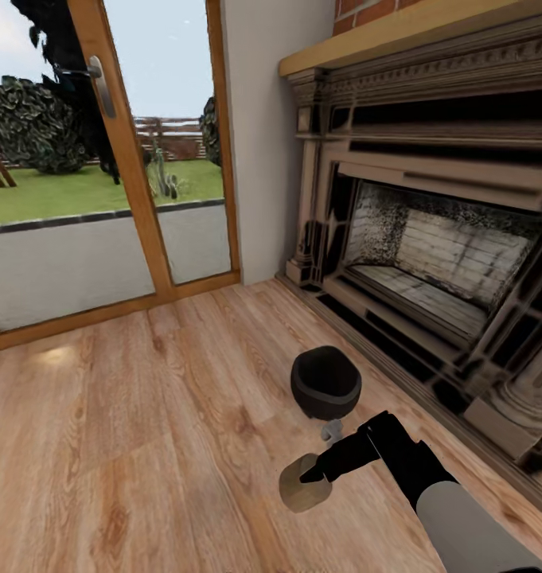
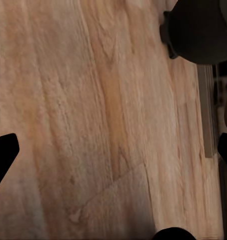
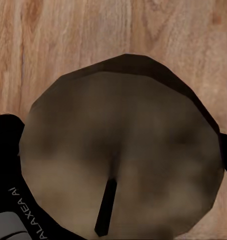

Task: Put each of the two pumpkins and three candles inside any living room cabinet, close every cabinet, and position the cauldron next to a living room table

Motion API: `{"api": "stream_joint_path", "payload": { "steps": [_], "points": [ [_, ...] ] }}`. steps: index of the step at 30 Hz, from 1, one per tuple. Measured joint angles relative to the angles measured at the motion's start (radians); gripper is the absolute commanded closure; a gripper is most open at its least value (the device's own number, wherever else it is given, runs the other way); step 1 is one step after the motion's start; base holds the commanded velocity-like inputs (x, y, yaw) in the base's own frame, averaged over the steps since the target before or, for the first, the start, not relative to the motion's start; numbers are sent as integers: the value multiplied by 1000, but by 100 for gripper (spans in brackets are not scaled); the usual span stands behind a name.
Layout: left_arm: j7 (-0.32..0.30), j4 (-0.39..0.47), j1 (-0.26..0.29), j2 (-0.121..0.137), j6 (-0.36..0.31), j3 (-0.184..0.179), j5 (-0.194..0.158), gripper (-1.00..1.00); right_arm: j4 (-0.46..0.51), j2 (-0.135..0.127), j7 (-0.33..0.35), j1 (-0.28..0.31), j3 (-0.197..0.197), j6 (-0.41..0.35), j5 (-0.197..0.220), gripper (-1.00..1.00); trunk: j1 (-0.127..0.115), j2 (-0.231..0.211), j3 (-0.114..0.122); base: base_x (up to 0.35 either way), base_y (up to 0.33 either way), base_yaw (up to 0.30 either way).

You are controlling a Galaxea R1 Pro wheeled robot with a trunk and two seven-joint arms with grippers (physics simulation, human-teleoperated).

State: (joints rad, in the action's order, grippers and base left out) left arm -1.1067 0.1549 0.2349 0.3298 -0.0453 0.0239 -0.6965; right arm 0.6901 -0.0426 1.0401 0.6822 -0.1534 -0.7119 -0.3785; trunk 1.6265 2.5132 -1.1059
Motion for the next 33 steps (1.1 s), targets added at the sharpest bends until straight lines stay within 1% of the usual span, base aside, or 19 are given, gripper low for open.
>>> {"api": "stream_joint_path", "payload": {
  "steps": [6, 14, 33],
  "points": [
    [0, 0, 0, -2, 0, 0, 0, -100, 0, 1, -15, 0, 1, -1, 1, 100, 0, 0, 5, -148, -255, -271],
    [0, 0, 0, -3, 0, 0, 0, -100, 0, 2, -17, 0, 1, -1, 1, 100, 0, 0, 11, -164, -268, -271],
    [0, 0, 0, -3, 0, 0, 0, -100, 0, 2, -17, 0, 2, -1, 1, 100, 0, 0, 27, -217, -240, -271]
  ]
}}
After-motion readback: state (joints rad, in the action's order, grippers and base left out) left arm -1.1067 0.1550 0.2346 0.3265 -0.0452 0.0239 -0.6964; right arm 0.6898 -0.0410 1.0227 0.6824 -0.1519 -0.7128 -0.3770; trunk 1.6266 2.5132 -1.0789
